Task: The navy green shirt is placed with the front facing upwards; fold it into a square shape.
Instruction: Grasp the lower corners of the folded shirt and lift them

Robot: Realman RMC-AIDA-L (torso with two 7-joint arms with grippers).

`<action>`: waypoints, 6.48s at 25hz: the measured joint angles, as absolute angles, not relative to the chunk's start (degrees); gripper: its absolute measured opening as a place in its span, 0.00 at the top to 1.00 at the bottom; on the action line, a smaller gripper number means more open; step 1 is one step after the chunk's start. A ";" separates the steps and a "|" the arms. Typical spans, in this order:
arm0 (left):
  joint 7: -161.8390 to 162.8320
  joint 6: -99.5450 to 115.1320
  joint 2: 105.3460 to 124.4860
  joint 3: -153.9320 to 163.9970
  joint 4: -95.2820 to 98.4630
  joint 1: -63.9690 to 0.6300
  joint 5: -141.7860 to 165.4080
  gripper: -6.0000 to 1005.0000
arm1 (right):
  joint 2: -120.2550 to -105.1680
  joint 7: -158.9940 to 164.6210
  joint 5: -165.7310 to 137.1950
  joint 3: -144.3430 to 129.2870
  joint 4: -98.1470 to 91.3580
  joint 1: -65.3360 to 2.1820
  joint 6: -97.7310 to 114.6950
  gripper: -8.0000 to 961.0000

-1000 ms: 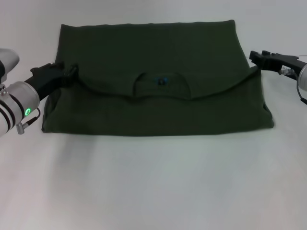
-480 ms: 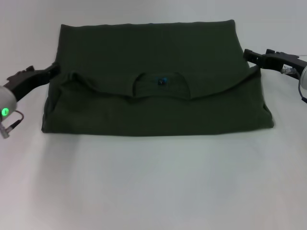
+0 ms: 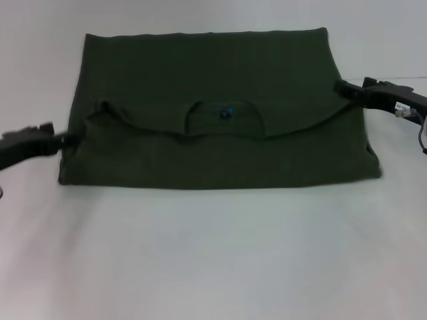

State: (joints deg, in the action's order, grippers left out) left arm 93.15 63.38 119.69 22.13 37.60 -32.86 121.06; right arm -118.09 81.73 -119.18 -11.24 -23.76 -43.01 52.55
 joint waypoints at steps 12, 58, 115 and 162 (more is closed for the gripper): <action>93.03 64.15 119.46 24.04 39.98 -33.55 131.14 0.17 | -118.79 81.74 -119.18 -11.24 -25.01 -40.74 58.31 0.17; 93.07 58.23 119.87 28.18 37.24 -34.92 135.13 0.94 | -118.52 87.74 -119.85 -15.51 -37.11 -30.32 71.25 0.19; 92.72 59.33 120.94 28.21 37.62 -35.16 132.89 0.95 | -117.33 108.89 -136.73 -31.39 -38.56 -34.23 61.39 0.37; 69.75 104.47 121.61 16.84 50.40 -18.67 133.44 0.95 | -119.79 72.25 -125.36 -17.03 -49.02 -7.14 98.39 0.95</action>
